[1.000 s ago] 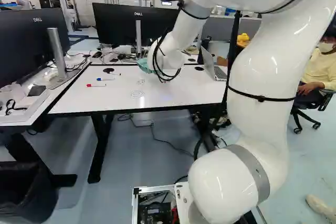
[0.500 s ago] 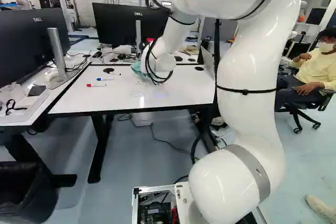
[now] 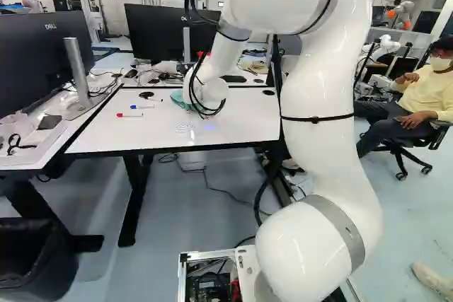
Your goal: Clean the table with the green towel
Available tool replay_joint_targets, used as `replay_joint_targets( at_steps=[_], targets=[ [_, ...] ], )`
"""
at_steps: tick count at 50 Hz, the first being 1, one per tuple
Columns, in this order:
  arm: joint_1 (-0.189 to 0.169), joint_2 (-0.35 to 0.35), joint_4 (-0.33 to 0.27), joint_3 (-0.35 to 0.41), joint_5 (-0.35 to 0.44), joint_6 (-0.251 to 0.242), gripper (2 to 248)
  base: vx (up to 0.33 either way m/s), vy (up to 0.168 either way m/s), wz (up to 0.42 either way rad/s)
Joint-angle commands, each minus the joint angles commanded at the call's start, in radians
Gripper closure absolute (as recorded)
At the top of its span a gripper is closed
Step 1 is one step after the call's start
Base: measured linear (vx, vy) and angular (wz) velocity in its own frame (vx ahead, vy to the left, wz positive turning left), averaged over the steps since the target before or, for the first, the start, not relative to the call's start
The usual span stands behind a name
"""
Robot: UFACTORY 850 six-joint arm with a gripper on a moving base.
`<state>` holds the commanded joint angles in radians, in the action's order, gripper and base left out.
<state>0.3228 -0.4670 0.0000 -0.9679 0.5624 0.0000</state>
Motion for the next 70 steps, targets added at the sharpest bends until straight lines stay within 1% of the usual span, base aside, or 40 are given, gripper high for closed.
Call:
replay_joint_targets(
  at_steps=[25, 70],
  targets=[
    [0.000, -0.005, 0.000, -0.001, -0.003, 0.000, 199, 0.000, 0.000, 0.000],
    [0.000, -0.005, 0.000, -0.001, -0.095, 0.000, 199, 0.000, 0.000, 0.000]
  ],
)
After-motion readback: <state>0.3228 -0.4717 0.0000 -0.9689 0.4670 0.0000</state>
